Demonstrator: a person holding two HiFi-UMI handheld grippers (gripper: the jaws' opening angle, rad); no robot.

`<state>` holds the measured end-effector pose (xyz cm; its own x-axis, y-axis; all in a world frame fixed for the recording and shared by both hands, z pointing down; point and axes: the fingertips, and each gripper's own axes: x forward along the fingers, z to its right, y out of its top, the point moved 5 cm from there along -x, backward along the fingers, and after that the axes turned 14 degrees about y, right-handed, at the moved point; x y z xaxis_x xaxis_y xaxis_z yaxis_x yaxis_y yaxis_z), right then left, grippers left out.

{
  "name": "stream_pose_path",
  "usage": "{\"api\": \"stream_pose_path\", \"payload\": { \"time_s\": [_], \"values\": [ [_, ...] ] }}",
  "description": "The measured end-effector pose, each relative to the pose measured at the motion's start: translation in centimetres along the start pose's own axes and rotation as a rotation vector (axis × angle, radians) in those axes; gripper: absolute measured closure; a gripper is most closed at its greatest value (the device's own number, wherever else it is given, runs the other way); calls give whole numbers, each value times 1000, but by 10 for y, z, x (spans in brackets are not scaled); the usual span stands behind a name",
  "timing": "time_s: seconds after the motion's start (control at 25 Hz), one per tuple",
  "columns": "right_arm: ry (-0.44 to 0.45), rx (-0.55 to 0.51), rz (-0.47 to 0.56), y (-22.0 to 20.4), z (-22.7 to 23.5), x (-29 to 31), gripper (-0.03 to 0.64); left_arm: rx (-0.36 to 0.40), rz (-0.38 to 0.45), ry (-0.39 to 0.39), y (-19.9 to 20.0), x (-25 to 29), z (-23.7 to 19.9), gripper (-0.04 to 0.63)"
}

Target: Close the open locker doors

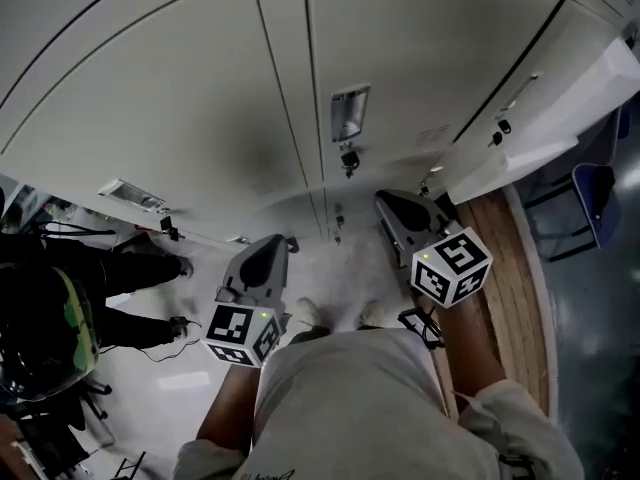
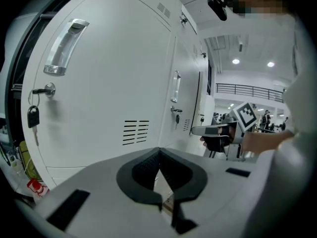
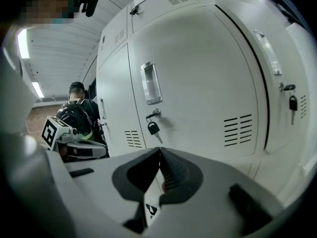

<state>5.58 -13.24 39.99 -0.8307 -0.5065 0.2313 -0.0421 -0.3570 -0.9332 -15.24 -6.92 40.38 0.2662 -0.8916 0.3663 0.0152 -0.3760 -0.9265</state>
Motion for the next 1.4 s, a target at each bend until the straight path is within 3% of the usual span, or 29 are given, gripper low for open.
{"api": "stream_pose_path", "payload": {
  "time_s": [0.76,1.4],
  "values": [
    [-137,12,19,-26,-13,-93,589,74,-15,-205,-2,14,86,581],
    [-139,42,31,-38,-15,-119,589,100,-28,-220,-4,11,112,581]
  ]
}}
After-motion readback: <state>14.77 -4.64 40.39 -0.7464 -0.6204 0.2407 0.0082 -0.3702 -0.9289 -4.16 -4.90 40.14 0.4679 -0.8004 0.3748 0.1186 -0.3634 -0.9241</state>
